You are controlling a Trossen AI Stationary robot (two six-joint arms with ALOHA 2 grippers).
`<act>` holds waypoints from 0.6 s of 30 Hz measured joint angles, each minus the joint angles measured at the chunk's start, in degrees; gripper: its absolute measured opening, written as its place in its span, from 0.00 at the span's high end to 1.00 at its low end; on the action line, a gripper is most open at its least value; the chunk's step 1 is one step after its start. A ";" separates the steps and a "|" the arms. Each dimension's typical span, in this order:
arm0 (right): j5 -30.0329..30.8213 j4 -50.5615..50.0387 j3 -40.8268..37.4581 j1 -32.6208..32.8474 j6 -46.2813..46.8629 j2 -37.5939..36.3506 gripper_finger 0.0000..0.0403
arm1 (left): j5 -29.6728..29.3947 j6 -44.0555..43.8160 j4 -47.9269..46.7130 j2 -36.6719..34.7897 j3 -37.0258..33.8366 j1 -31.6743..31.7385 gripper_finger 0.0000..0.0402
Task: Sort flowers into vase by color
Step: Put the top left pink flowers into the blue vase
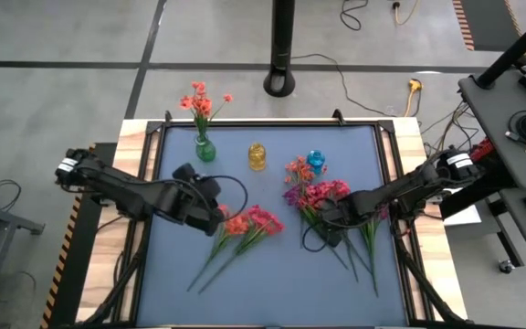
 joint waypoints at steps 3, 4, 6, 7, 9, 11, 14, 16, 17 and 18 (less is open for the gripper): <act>0.04 0.15 0.00 -0.11 0.01 -0.65 0.29 | -3.41 -3.20 0.93 -2.17 -2.59 -1.41 0.57; 0.04 0.14 0.00 -0.13 0.02 -1.06 0.31 | -4.13 -4.14 1.18 -2.59 -3.42 -1.88 0.57; 0.04 0.33 0.00 -0.13 0.63 -1.80 0.37 | -5.51 -5.78 1.43 -3.04 -4.77 -2.54 0.58; 0.05 0.27 0.00 -0.13 1.01 -2.10 0.39 | -6.39 -6.11 1.66 -3.13 -5.29 -2.77 0.59; 0.05 0.35 0.00 -0.13 1.43 -2.44 0.44 | -8.54 -6.12 1.55 -3.13 -5.91 -2.92 0.60; 0.32 0.38 0.00 -0.13 1.51 -2.52 0.50 | -9.97 -5.73 1.55 -3.13 -6.02 -2.89 0.60; 0.89 1.11 0.00 -0.13 1.53 -2.13 0.58 | -11.60 -5.63 1.57 -3.13 -5.64 -2.85 0.60; 0.90 1.87 0.00 -0.13 1.55 -2.00 0.63 | -12.34 -5.54 1.58 -3.15 -5.43 -2.88 0.60; 0.90 1.94 0.00 -0.13 1.69 -2.02 0.66 | -12.74 -5.52 1.56 -3.15 -5.43 -2.89 0.60; 0.90 1.77 0.00 -0.13 1.98 -2.12 0.69 | -12.80 -5.52 1.56 -3.15 -5.41 -2.89 0.60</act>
